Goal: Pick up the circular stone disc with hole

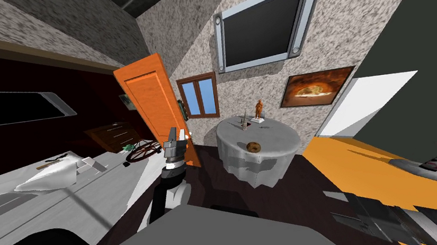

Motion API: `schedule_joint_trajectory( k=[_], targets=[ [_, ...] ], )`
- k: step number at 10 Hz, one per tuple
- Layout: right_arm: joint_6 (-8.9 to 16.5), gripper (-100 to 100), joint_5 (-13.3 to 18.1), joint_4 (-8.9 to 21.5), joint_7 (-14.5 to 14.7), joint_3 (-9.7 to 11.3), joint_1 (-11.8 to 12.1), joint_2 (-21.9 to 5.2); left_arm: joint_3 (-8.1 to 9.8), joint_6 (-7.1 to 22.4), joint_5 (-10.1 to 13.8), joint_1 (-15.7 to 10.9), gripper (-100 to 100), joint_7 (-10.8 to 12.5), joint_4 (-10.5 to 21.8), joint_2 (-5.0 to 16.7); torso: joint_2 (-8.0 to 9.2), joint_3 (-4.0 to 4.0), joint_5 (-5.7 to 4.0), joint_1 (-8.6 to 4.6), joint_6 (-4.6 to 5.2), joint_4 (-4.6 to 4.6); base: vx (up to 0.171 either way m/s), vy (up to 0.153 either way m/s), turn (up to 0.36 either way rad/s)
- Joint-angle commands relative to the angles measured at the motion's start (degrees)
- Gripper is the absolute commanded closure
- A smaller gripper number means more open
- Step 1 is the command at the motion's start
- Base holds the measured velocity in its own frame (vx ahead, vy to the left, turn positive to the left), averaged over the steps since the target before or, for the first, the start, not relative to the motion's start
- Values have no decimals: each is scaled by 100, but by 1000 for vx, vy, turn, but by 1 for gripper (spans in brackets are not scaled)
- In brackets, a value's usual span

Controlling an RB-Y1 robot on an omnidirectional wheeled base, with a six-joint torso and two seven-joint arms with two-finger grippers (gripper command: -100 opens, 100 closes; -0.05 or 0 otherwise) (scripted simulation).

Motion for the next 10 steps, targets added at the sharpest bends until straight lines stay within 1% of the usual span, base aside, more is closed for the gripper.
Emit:
schedule_joint_trajectory(
  k=[1,2,3,4,5,6,7,8,9,10],
  targets=[
    [-39,-100,63,82,-5,-5,-29,-286,0,0,0,0,0,0,0,0,0,0,0,0,0,0,21,75,74],
    [-39,-100,63,82,-5,-5,-29,-343,0,0,0,1,0,0,0,0,4,2,1,1,5,1,6,47,-31],
    [-80,-100,181,197,-17,-30,-62,-572,1,0,0,1,0,0,0,0,12,7,-2,-8,8,3,17,76,141],
    [-80,-100,181,197,-17,-30,-62,-730,0,0,0,0,0,0,0,0,8,5,0,0,1,2,16,66,117],
    [-116,-100,292,300,-29,-55,-98,-906,0,0,0,0,0,0,0,0,9,5,0,-2,5,2,52,95,192],
    [-116,-100,292,300,-29,-55,-98,-1080,0,0,0,0,0,0,0,0,-3,-1,2,8,1,0,52,94,86],
    [-149,-100,396,392,-41,-79,-135,-1263,0,0,0,1,0,0,0,0,-4,-2,3,9,6,-1,46,121,160],
    [-149,-100,396,392,-41,-79,-135,-1443,0,0,0,0,0,0,0,0,-4,-3,4,20,1,-1,35,107,87],
    [-149,-100,396,392,-41,-79,-135,-1467,0,0,0,1,0,0,0,0,1,0,5,17,6,0,14,44,-11],
    [-179,-100,492,471,-53,-103,-173,-1729,1,0,0,1,0,0,0,0,10,6,-1,-4,9,2,17,75,187]
  ],
)
